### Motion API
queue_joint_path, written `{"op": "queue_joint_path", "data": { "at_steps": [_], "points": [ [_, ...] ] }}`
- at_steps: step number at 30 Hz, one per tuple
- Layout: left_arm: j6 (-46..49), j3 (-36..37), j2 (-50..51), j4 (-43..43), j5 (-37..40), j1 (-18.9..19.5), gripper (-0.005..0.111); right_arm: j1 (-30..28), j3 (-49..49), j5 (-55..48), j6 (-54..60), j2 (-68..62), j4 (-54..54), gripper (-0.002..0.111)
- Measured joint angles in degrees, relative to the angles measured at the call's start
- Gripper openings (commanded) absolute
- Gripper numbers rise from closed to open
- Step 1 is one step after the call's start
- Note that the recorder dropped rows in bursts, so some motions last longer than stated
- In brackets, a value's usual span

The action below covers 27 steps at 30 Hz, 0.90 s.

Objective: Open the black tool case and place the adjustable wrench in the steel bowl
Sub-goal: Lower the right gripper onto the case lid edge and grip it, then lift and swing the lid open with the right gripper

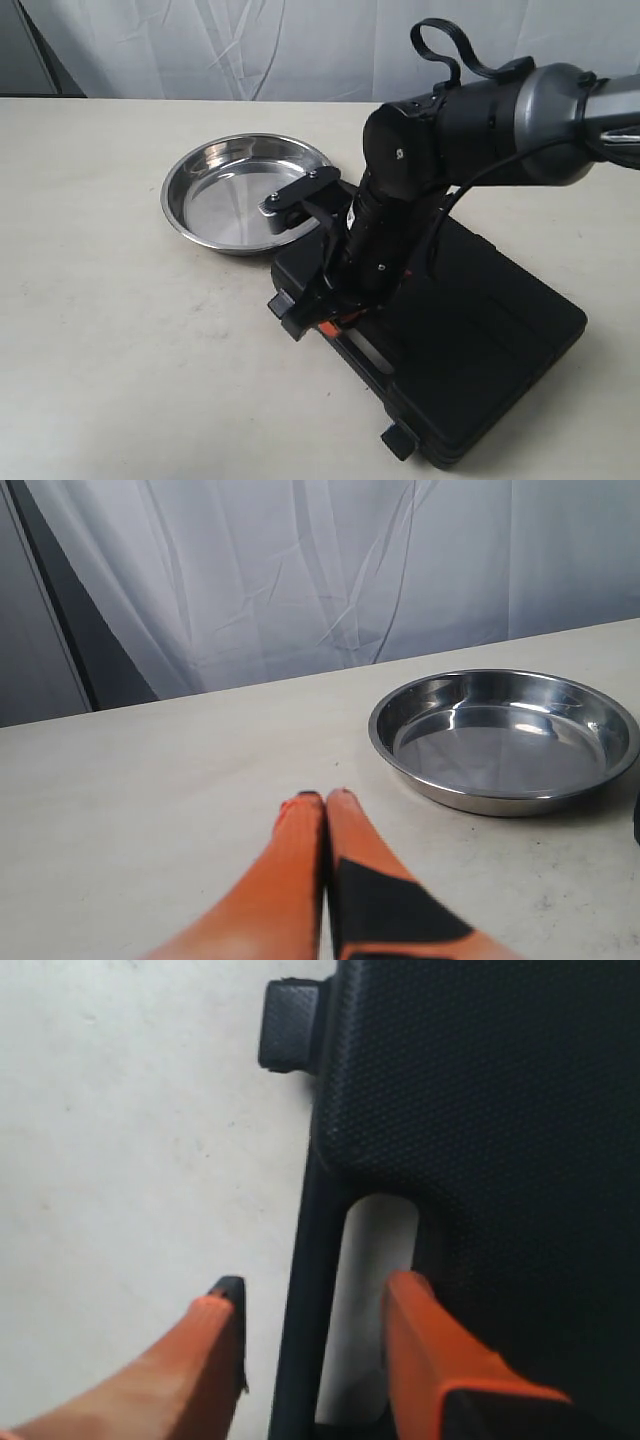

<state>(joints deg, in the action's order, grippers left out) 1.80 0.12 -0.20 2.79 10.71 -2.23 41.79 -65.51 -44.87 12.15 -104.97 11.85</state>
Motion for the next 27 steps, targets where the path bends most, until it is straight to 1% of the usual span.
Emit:
{"op": "queue_joint_path", "data": {
  "at_steps": [5,13,14,15,16,17,18,24,27],
  "points": [
    [0.0,0.0,0.0,0.0,0.0,0.0,0.0,0.0,-0.1,0.0,-2.7,-0.1,-1.4,0.043],
    [0.0,0.0,0.0,0.0,0.0,0.0,0.0,0.1,-0.3,0.0,-3.3,-4.0,-1.5,0.043],
    [0.0,0.0,0.0,0.0,0.0,0.0,0.0,0.1,-0.3,0.1,-3.8,-4.8,-1.3,0.041],
    [0.0,0.0,0.0,0.0,0.0,0.0,0.0,0.1,-0.3,0.3,-4.2,-4.9,-1.3,0.034],
    [0.0,0.0,0.0,0.0,0.0,0.0,0.0,0.1,-0.3,0.5,-4.5,-5.0,-1.3,0.028],
    [0.0,0.0,0.0,0.0,0.0,0.0,0.0,0.1,-0.3,0.6,-4.6,-5.0,-1.3,0.011],
    [0.0,0.0,0.0,0.0,0.0,0.0,0.0,0.1,-0.3,0.6,-4.6,-5.2,-1.1,0.001],
    [0.0,0.0,0.0,0.0,0.0,0.0,0.0,0.2,-0.3,-0.9,-4.7,-4.4,-0.9,0.0],
    [0.0,0.0,0.0,0.0,0.0,0.0,0.0,0.2,-0.3,-1.6,-4.8,-0.3,-1.3,0.0]
  ]
}}
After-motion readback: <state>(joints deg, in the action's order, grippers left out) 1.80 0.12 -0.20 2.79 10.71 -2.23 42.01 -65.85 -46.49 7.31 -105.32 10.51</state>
